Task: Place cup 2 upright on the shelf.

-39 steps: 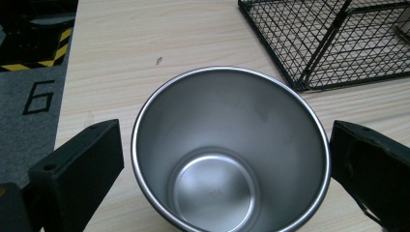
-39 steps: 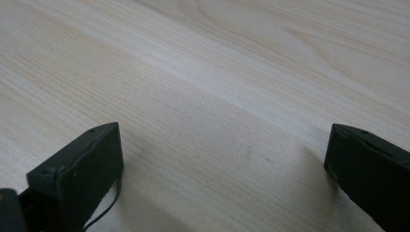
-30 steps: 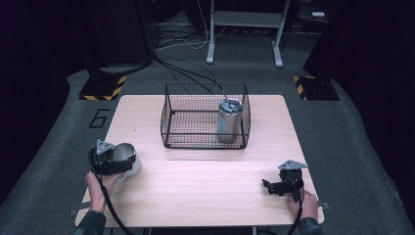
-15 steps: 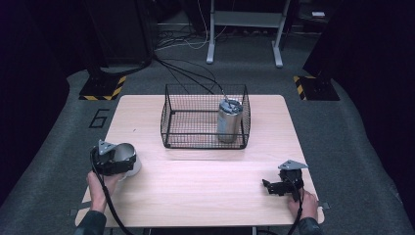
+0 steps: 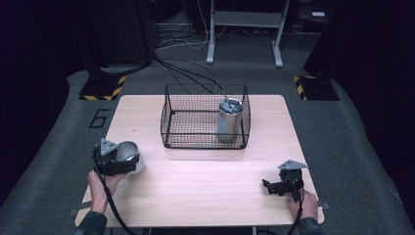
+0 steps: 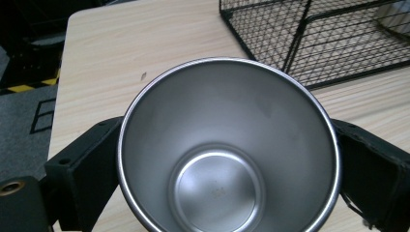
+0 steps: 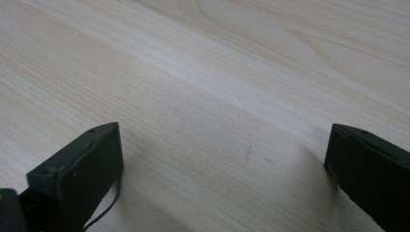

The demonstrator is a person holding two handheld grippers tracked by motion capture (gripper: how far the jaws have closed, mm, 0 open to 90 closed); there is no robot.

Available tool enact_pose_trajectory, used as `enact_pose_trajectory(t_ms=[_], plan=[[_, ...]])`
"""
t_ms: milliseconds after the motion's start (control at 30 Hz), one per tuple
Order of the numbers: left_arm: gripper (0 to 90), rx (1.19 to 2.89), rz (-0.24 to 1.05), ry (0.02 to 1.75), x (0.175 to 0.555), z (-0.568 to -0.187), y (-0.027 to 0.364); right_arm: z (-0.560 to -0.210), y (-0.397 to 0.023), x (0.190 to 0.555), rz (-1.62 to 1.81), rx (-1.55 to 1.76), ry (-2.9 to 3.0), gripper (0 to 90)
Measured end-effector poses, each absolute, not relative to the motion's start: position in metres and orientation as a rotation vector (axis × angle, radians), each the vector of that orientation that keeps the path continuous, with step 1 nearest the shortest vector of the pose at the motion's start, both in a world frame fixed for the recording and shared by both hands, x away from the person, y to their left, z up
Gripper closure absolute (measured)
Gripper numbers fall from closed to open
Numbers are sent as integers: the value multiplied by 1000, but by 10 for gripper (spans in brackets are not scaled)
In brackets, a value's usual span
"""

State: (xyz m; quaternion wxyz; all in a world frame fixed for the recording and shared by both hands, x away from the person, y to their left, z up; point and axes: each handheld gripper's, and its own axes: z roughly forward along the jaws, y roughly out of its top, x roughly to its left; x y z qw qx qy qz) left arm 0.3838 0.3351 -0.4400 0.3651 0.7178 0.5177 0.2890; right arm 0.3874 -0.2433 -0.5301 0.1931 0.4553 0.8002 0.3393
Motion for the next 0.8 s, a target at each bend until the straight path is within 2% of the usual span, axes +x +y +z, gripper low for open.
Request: enact_pose_trajectory(t_ms=[800], plan=[[60,1896,740,1177,376,-405,298,-530,-243,387,952,1276,2246,0]])
